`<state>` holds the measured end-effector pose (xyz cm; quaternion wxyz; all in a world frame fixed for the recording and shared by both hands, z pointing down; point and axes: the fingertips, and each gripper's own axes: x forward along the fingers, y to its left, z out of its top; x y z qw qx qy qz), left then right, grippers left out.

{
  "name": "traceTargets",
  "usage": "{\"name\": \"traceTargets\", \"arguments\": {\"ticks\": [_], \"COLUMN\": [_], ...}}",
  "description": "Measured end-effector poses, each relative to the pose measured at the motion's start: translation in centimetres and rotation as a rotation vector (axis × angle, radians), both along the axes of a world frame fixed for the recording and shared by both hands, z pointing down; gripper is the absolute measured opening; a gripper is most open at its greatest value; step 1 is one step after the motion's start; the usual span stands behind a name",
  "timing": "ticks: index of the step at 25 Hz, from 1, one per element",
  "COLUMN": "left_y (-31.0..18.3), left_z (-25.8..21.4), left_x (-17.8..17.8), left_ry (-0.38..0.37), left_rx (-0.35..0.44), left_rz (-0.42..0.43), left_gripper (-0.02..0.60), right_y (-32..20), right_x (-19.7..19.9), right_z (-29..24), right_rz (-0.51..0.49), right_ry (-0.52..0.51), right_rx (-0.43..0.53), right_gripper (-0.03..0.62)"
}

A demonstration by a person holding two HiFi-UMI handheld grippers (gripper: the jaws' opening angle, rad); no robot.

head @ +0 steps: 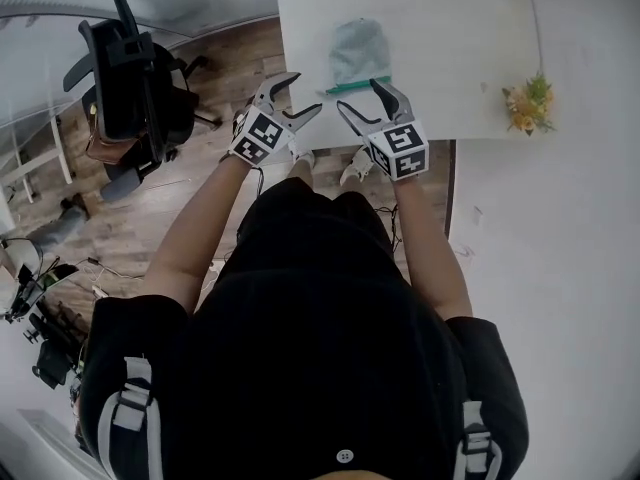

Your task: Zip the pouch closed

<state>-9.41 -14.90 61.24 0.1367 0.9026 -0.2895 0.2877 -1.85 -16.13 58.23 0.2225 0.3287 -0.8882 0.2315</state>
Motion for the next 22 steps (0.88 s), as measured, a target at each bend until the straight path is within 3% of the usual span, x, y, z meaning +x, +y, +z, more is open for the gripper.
{"name": "traceTargets", "arguments": {"ticks": [8,22], "left_y": [-0.1,0.5], "left_z": [5.5,9.4], "left_x": [0.3,1.8], "left_ry": [-0.075,-0.208], "left_rx": [-0.069,-0.096], "left_rz": [0.054,0.13], "left_gripper": [0.303,0.207], "right_y": [0.5,1.1], "right_x": [-0.4,-0.1], "right_z": [3.5,4.8], "right_rz": [-0.002,0.01], "right_ry": [0.007,0.001], "right_rx": [-0.058,-0.079], "right_gripper": [0.344,0.342]}}
